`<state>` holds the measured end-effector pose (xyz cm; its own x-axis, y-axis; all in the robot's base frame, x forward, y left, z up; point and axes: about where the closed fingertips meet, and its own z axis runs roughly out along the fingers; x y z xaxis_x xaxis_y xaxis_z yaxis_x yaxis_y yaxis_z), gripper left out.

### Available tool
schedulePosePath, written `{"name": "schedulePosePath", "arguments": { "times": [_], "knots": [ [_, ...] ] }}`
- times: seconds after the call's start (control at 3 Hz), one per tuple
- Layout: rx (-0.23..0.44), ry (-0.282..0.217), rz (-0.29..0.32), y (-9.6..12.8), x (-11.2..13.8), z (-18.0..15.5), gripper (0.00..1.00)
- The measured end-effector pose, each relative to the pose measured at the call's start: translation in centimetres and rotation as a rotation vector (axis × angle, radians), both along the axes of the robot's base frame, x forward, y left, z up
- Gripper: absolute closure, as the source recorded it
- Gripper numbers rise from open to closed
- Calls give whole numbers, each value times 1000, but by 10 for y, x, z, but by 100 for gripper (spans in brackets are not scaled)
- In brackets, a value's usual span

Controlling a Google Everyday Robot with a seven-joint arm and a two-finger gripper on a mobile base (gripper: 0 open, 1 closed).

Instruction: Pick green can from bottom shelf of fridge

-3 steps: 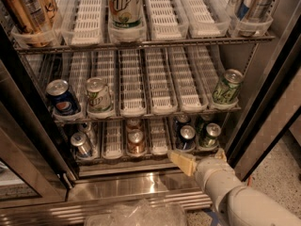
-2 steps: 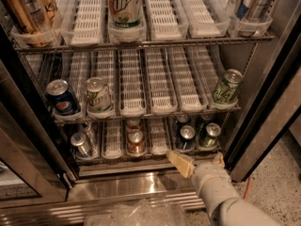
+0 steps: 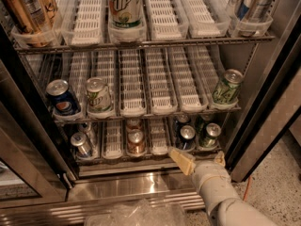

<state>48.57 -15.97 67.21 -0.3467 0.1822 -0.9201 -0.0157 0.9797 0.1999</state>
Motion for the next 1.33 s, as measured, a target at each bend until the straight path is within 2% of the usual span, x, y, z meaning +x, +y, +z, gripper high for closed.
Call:
{"name": "schedulePosePath", "arguments": {
  "times": [0.33, 0.67, 1.0, 1.33],
  "knots": [
    [16, -48, -36, -1, 3, -1, 0],
    [70, -139, -101, 1, 9, -12, 0],
    [58, -195, -142, -11, 12, -11, 0],
    [57, -195, -140, -10, 12, -10, 0]
  ]
}}
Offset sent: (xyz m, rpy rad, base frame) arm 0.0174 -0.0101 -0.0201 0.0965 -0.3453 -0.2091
